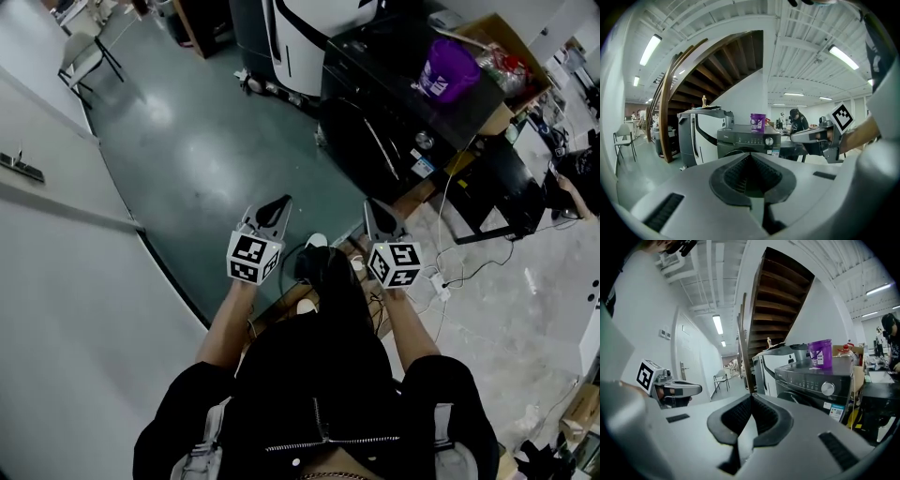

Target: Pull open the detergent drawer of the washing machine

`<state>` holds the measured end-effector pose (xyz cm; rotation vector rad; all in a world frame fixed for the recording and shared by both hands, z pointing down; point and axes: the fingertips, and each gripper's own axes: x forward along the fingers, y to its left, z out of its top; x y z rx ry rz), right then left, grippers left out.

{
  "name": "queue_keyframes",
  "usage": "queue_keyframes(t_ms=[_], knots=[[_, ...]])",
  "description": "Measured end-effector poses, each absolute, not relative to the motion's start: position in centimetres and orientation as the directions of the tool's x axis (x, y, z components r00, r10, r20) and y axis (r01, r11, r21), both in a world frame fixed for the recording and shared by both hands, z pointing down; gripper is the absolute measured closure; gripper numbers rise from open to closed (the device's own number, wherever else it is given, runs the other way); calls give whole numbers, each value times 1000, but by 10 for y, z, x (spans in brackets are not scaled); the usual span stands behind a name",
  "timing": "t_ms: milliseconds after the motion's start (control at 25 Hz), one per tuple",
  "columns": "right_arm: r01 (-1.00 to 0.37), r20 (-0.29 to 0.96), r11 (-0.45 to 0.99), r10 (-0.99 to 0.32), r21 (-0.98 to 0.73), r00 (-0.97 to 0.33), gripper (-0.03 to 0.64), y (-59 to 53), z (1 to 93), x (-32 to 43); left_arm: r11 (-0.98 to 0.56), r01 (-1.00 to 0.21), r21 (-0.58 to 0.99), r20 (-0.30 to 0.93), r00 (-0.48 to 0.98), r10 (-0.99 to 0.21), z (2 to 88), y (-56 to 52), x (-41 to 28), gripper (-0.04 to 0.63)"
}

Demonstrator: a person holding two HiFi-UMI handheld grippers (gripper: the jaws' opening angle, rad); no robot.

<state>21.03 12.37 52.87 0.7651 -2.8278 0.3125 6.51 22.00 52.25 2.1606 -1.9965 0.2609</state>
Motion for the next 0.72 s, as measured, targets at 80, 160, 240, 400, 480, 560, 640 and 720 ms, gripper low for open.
queue_keyframes(t_ms=[80,160,240,400,480,560,640,720], knots=[[-523,235,837,-482,-162,-844,611,105,529,196,-90,-996,16,258,92,-962,523,200,53,574],[-530,238,832,-488,-165,-840,611,87,532,182,-104,-994,16,263,104,-959,525,180,40,574],[-537,245,827,-493,-168,-835,611,68,535,170,-115,-993,20,269,117,-956,527,159,27,574],[-552,261,815,-501,-179,-825,611,27,536,147,-135,-990,28,281,138,-950,525,113,4,574],[-557,268,810,-503,-185,-821,611,5,532,136,-147,-989,32,291,150,-945,523,88,-5,574],[-567,267,800,-512,-196,-816,611,-16,524,124,-167,-986,26,308,167,-937,516,63,-16,574],[-573,269,794,-517,-203,-812,611,-37,512,114,-184,-983,19,321,180,-930,503,39,-24,574],[-566,276,801,-509,-195,-815,611,-57,496,104,-188,-982,22,325,185,-927,488,18,-31,574]])
